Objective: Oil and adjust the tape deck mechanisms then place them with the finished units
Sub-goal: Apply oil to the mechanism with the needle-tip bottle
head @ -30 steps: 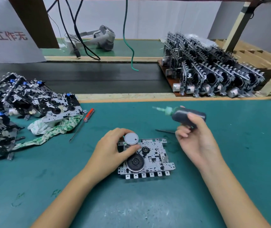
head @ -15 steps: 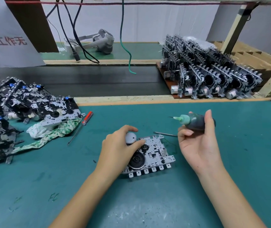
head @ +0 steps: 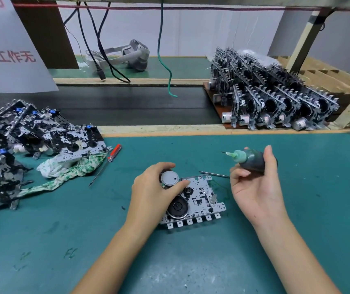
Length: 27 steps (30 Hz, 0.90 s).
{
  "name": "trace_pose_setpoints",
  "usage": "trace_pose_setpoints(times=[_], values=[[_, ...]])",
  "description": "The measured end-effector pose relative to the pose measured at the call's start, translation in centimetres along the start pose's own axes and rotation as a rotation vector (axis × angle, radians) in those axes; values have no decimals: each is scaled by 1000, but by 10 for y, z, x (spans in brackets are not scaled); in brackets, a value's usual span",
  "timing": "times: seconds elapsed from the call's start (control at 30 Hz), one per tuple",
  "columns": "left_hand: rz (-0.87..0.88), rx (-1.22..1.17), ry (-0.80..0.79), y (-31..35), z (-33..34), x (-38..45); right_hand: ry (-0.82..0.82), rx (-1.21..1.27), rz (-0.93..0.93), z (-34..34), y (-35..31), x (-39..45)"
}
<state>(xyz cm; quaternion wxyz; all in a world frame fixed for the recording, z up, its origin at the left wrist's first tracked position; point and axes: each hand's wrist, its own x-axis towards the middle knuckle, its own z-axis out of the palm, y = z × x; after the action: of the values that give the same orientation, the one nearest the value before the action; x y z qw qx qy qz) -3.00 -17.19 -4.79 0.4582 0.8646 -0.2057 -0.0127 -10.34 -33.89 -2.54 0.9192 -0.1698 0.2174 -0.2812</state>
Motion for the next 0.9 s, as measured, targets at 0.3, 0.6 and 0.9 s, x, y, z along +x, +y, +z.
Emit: trace_pose_setpoints(times=[0.3,0.6,0.9], values=[[-222,-366,-91,-12,-31,18,-20,-230,-9,3,5,-3],[54,-59,-202,-16,-23,11,-39,-300,23,-2,10,-4],[23,149,-17,0,-6,5,-53,-38,-37,0,-8,-2]])
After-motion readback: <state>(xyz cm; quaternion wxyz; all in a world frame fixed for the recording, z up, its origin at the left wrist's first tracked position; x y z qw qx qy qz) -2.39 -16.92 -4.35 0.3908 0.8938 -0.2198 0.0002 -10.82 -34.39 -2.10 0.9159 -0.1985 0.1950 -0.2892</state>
